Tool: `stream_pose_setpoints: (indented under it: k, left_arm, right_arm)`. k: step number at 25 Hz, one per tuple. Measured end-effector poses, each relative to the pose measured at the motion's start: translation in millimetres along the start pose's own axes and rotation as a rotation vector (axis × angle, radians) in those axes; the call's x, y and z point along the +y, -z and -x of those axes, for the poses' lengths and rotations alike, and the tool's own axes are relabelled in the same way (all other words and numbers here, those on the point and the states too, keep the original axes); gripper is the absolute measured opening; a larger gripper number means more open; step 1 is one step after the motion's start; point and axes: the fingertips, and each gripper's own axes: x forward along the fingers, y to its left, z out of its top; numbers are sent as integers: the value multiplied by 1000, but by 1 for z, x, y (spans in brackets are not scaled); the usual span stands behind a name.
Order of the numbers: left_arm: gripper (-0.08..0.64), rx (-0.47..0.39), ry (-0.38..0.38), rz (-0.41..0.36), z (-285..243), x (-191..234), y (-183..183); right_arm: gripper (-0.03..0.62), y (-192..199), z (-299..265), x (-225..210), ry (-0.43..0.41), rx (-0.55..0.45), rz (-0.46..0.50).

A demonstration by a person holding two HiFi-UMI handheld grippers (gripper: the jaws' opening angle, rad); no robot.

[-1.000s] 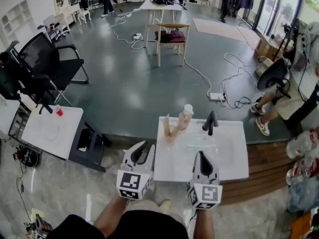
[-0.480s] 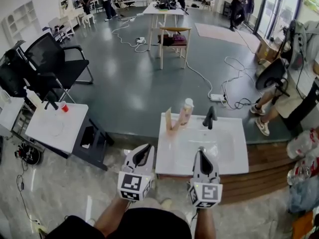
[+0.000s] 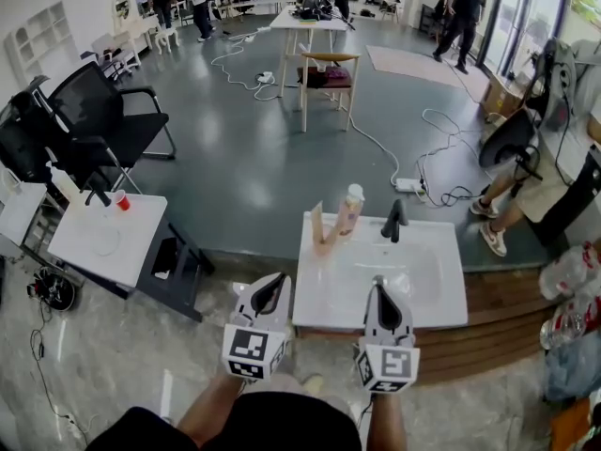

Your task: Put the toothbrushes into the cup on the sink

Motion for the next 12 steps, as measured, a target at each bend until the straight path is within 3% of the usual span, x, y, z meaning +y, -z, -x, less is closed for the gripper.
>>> stream_pose_setpoints:
  k: [12]
  left_arm:
    - [8, 0, 1, 1, -2, 2, -2]
  right_arm:
    - [-3, -2, -3, -1, 3, 2, 7]
